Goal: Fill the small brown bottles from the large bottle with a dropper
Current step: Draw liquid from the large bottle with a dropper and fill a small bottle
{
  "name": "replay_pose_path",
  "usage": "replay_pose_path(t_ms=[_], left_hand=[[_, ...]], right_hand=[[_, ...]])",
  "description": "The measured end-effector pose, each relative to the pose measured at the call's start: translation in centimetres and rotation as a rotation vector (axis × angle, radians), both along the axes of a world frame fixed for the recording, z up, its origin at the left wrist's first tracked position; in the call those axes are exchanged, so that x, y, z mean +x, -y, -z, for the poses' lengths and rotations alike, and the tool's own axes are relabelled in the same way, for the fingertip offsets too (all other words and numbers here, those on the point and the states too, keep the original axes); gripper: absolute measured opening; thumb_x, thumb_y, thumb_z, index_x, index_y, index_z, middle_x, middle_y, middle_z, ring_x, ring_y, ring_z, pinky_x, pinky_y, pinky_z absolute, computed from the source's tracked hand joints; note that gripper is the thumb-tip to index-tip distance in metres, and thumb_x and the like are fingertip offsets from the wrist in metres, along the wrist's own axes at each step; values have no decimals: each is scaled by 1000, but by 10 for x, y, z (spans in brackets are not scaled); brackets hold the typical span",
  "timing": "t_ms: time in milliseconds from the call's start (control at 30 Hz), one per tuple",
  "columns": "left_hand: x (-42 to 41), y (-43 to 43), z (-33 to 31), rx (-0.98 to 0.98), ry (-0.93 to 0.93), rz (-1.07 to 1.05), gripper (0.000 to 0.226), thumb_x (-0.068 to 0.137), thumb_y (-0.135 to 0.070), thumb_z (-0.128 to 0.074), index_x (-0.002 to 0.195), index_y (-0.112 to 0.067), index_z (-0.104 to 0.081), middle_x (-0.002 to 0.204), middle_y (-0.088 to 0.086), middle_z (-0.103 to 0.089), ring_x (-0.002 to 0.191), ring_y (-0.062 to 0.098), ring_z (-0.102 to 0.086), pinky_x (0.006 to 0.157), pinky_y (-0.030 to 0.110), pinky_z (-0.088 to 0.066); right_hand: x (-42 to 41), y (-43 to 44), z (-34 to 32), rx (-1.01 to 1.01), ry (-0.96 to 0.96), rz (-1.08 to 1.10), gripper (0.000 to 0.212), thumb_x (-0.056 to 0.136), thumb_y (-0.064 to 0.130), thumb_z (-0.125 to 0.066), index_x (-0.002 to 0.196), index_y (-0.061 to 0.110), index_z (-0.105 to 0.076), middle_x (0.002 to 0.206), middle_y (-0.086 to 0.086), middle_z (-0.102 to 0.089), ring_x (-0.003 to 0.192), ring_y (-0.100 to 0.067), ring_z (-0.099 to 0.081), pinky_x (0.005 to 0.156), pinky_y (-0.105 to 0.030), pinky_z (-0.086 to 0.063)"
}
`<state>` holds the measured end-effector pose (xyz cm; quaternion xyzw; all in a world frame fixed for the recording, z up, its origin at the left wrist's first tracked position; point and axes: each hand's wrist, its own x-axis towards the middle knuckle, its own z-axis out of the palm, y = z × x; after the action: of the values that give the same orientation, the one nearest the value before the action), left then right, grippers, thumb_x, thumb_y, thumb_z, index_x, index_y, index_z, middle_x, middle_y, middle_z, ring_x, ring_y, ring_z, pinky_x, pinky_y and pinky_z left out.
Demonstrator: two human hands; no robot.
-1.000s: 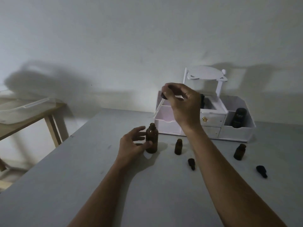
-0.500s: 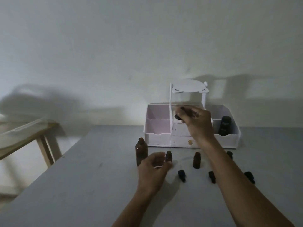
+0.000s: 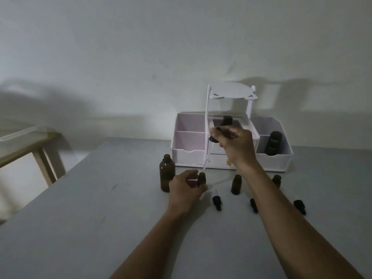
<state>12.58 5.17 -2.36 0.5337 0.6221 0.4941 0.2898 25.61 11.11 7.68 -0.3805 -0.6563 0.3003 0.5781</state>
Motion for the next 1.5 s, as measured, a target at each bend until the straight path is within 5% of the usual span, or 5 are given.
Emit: replay_pose_path(t_ms=[200, 333, 433, 667, 1500], left_hand=[[4, 6, -2, -3, -26, -14, 47, 86, -8, -73, 131, -11, -61, 124, 1, -67, 92, 2, -60, 62, 0, -45], [4, 9, -6, 4, -53, -10, 40, 88, -6, -71, 127, -11, -65, 121, 0, -69, 88, 0, -59, 83, 4, -48], [5, 7, -5, 5, -70, -15, 38, 88, -5, -70, 126, -10, -66, 119, 1, -69, 82, -1, -57, 58, -5, -40], [3, 9, -7, 5, -69, -15, 41, 87, -9, -73, 127, -12, -66, 124, 1, -69, 104, 7, -60, 104, 24, -44], [1, 1, 0, 28, -57, -29, 40, 85, -10, -75, 124, -15, -68, 119, -1, -71, 102, 5, -62, 106, 32, -47]], right_hand=[[-4, -1, 6, 2, 43, 1, 14, 88, 23, -71, 95, 11, -74, 77, 13, -69, 65, 16, -63, 58, 1, -43], [-4, -3, 9, 6, 60, 0, 16, 89, 22, -71, 97, 9, -75, 77, 14, -68, 68, 17, -63, 59, 1, -43], [-5, -4, 11, 15, 77, 1, 17, 89, 22, -70, 97, 8, -75, 77, 14, -68, 68, 18, -63, 59, 1, -44], [-6, -7, 14, 20, 101, 0, 16, 89, 20, -70, 97, 7, -75, 76, 15, -67, 67, 18, -62, 58, 2, -43], [-10, -4, 16, 74, 138, 44, 8, 86, 13, -73, 87, 7, -77, 69, 13, -66, 65, 15, -62, 59, 4, -41]])
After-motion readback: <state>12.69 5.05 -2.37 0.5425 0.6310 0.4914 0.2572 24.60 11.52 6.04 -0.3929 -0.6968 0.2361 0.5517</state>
